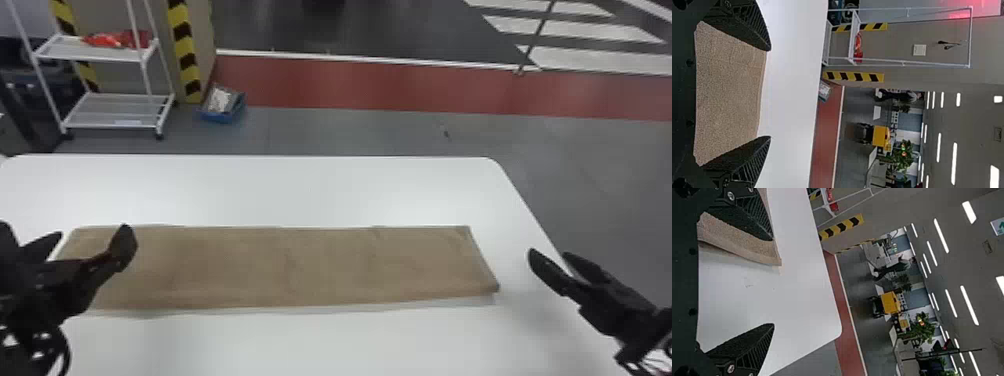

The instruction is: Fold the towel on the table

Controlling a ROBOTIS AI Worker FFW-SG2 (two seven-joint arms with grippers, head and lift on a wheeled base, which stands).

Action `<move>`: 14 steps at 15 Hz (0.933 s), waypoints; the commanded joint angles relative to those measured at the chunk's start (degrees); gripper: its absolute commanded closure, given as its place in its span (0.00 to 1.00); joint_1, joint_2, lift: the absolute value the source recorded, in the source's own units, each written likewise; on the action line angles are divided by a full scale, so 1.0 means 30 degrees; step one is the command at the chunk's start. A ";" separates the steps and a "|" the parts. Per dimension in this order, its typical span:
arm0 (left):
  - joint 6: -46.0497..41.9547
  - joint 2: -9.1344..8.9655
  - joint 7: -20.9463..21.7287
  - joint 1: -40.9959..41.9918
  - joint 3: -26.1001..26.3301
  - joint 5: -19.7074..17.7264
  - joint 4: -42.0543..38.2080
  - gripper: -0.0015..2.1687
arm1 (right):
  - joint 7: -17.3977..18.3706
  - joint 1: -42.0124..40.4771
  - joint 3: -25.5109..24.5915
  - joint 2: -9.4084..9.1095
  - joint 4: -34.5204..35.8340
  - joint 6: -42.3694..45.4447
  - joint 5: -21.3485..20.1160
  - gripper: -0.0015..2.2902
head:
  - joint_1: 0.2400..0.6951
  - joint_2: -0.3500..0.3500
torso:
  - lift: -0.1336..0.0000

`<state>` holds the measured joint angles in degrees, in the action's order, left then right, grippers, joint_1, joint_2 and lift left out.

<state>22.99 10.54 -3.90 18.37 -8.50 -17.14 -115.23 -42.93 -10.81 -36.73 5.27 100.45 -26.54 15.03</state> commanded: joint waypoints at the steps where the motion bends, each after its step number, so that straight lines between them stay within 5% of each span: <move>1: 0.0000 0.0001 0.0012 -0.0001 -0.0007 0.0000 0.0001 0.04 | -0.0016 0.0000 -0.0030 0.0000 0.0060 -0.0105 0.0029 0.05 | 1.00 0.33 | 0.07; 14: -0.0938 -0.0028 0.0130 -0.0147 0.0256 0.0000 0.0499 0.04 | -0.0133 -0.0146 -0.0382 -0.0117 0.0236 -0.0105 0.0263 0.04 | 1.00 0.31 | 0.07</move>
<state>20.49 10.46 -3.51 18.01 -7.74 -17.14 -114.00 -43.33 -11.12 -37.86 4.93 101.09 -26.86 15.79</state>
